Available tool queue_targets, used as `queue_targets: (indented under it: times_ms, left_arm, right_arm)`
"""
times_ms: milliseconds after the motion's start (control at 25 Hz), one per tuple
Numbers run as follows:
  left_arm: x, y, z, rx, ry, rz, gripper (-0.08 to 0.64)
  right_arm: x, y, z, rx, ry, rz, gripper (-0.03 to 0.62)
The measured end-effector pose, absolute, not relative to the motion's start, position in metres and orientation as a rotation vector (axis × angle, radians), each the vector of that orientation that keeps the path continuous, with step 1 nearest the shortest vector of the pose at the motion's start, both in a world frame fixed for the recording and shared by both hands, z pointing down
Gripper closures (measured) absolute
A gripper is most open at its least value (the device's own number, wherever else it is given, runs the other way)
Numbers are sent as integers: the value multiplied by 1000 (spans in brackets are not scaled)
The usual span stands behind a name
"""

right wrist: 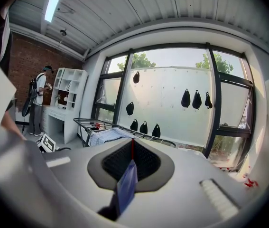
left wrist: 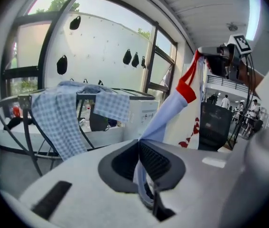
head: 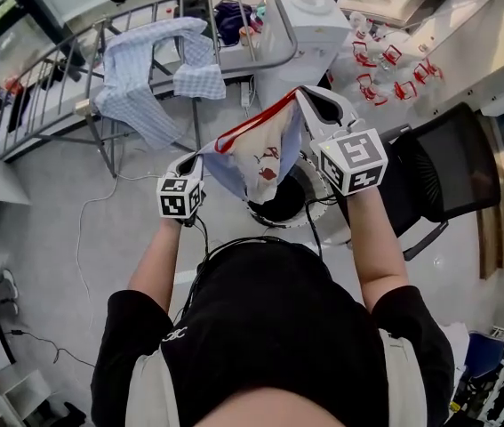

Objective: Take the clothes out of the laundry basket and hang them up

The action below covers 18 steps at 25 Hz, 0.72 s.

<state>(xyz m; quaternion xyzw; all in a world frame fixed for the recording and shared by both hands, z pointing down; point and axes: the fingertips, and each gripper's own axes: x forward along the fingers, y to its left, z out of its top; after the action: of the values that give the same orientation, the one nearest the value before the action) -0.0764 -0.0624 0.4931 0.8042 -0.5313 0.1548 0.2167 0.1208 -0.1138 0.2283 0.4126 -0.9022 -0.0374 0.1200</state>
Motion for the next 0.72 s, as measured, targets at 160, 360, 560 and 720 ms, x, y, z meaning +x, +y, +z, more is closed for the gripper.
queue_targets:
  times_ms: [160,360,560,720]
  left_arm:
    - [-119,-67,452,2254,-1604,399,549]
    - [-174,-61,391,2297,-1786,366,549]
    - [-223,-43,331,2282,-2001,316,549]
    - [-263,-24,296,2231,-2144,261,549]
  right_arm:
    - [114,-119,226,1198,-2652,-115,575]
    - [98,-123,223,1147,-2675,-151,575]
    - [65,-120,213,1051,-2733,-214,575]
    - [27,-120,205,980,-2788,-234,575]
